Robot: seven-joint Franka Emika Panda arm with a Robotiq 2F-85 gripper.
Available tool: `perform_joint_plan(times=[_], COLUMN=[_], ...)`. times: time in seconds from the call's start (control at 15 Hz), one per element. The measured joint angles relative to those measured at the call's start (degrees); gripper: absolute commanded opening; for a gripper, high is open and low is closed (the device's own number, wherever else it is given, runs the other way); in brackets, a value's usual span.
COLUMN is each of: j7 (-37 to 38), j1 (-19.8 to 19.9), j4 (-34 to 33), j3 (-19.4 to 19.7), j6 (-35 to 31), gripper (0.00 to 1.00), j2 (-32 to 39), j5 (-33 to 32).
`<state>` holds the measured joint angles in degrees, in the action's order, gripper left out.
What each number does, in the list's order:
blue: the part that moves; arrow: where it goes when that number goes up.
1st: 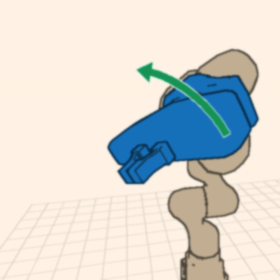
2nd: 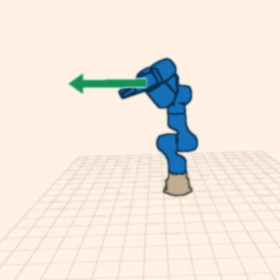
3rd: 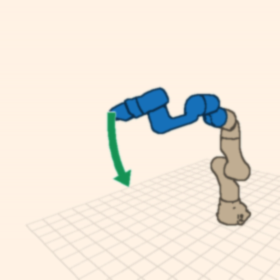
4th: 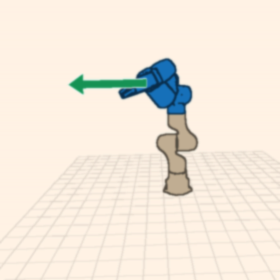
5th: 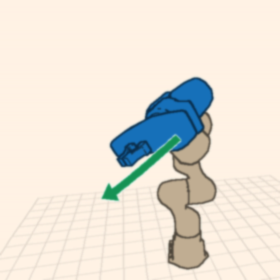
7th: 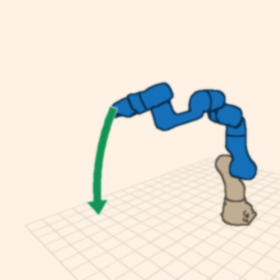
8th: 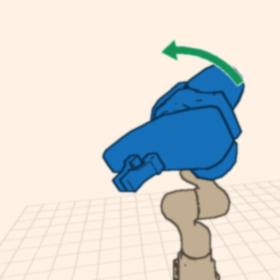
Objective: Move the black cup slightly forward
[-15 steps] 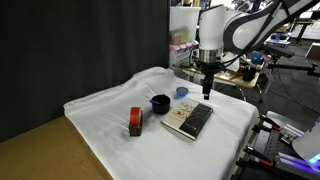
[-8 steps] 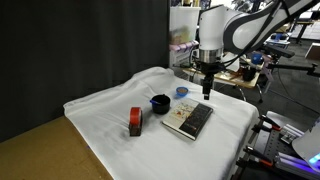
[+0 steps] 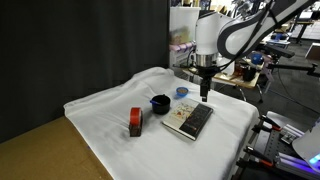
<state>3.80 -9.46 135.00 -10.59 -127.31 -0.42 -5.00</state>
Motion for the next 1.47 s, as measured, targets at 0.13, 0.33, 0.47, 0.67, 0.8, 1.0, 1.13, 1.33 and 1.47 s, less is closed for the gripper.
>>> perform_joint_plan(times=[0.13, 0.33, 0.47, 0.67, 0.8, 1.0, 1.13, 1.33, 1.47], j7=[-0.03, -0.07, -0.08, -0.08, -0.08, -0.08, -0.08, -0.02, -0.01], j1=[0.00, -0.01, -0.03, -0.04, -0.08, -0.20, -0.21, -0.25, -0.24], j4=[-1.92, -5.91, -8.71, -11.76, -12.25, -12.35, -12.36, -12.27, -12.29], j3=[0.23, 0.52, 0.78, 1.48, 1.74, 1.74, 1.75, 1.77, 2.18], j6=[-1.19, -2.37, -2.87, -2.86, -2.85, -2.83, -2.82, -2.82, -2.83], gripper=[1.00, 1.00, 1.00, 1.00, 1.00, 1.00, 1.00, 1.00, 1.00], j2=[2.79, 7.78, 10.94, 14.20, 14.77, 14.76, 14.76, 14.77, 14.90], j5=[-1.22, -3.16, -4.19, -5.04, -5.42, -5.44, -5.45, -5.41, -5.52])
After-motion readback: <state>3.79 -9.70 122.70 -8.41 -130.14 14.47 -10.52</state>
